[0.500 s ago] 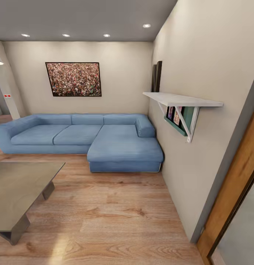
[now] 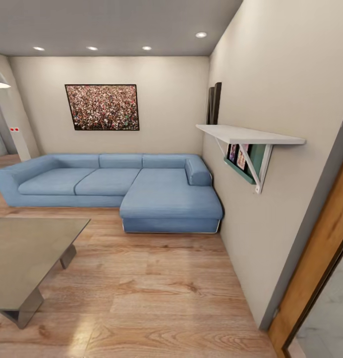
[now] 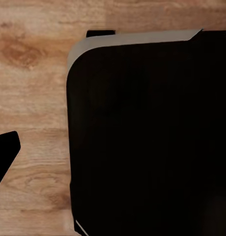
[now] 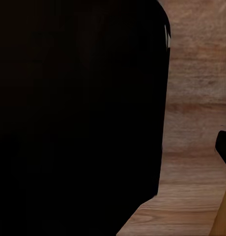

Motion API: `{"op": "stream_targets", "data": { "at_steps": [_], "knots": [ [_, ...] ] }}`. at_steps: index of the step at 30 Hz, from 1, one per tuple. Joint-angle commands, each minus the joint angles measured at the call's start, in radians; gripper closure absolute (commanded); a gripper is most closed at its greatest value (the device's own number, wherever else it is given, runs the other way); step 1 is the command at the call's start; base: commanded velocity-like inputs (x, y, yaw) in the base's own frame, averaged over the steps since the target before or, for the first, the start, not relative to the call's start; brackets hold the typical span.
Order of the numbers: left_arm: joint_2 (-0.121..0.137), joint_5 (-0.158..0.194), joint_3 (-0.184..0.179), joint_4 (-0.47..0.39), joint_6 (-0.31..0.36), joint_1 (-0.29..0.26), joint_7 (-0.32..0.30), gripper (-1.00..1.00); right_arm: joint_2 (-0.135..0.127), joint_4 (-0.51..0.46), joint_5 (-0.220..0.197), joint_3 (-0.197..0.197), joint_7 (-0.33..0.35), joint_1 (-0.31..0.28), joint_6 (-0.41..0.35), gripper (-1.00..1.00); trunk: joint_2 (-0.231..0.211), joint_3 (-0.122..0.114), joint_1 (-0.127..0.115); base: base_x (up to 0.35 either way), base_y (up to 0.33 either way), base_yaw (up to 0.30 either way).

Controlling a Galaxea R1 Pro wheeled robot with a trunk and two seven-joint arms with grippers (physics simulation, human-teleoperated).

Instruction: Place each of the two pumpkins and all three candles from the living room inside a cabinet in the living room (use any cabinet), then make sure every cabinet is closed, and position the cauldron so it is next to a table in the living room.

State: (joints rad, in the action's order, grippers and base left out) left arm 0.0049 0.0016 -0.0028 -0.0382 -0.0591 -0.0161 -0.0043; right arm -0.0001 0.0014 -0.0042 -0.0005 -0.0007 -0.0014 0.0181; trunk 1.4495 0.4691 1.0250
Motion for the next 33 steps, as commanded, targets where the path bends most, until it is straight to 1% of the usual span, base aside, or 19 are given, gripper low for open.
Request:
{"op": "stream_targets", "data": {
  "at_steps": [1, 3, 7, 10, 33],
  "knots": [
    [0.000, 0.001, -0.001, 0.001, -0.009, -0.001, 0.000, -1.00, 0.000, 0.000, 0.000, 0.000, 0.000, 0.000, 0.008, -1.00, 0.000, 0.001, 0.000, 0.000, 0.000, 0.220],
    [0.000, 0.001, -0.001, 0.001, -0.021, -0.001, 0.000, -1.00, 0.000, 0.000, 0.001, 0.000, 0.000, 0.000, 0.019, -1.00, 0.000, 0.001, 0.000, 0.000, 0.000, 0.238],
    [0.001, 0.002, -0.001, 0.002, -0.022, -0.001, 0.000, -1.00, 0.000, 0.000, 0.002, 0.000, 0.002, 0.000, 0.038, -1.00, 0.000, 0.002, 0.000, 0.000, 0.000, 0.251],
    [0.001, 0.002, 0.000, 0.003, -0.022, -0.001, 0.000, -1.00, 0.000, 0.000, 0.002, 0.000, 0.002, 0.000, 0.042, -1.00, 0.000, 0.003, 0.000, 0.000, 0.000, 0.128],
    [0.000, 0.000, 0.000, 0.002, -0.022, -0.001, 0.000, -1.00, 0.004, 0.000, 0.001, 0.000, 0.002, 0.000, 0.044, -1.00, 0.000, 0.003, 0.000, 0.000, 0.000, 0.005]
  ]
}}
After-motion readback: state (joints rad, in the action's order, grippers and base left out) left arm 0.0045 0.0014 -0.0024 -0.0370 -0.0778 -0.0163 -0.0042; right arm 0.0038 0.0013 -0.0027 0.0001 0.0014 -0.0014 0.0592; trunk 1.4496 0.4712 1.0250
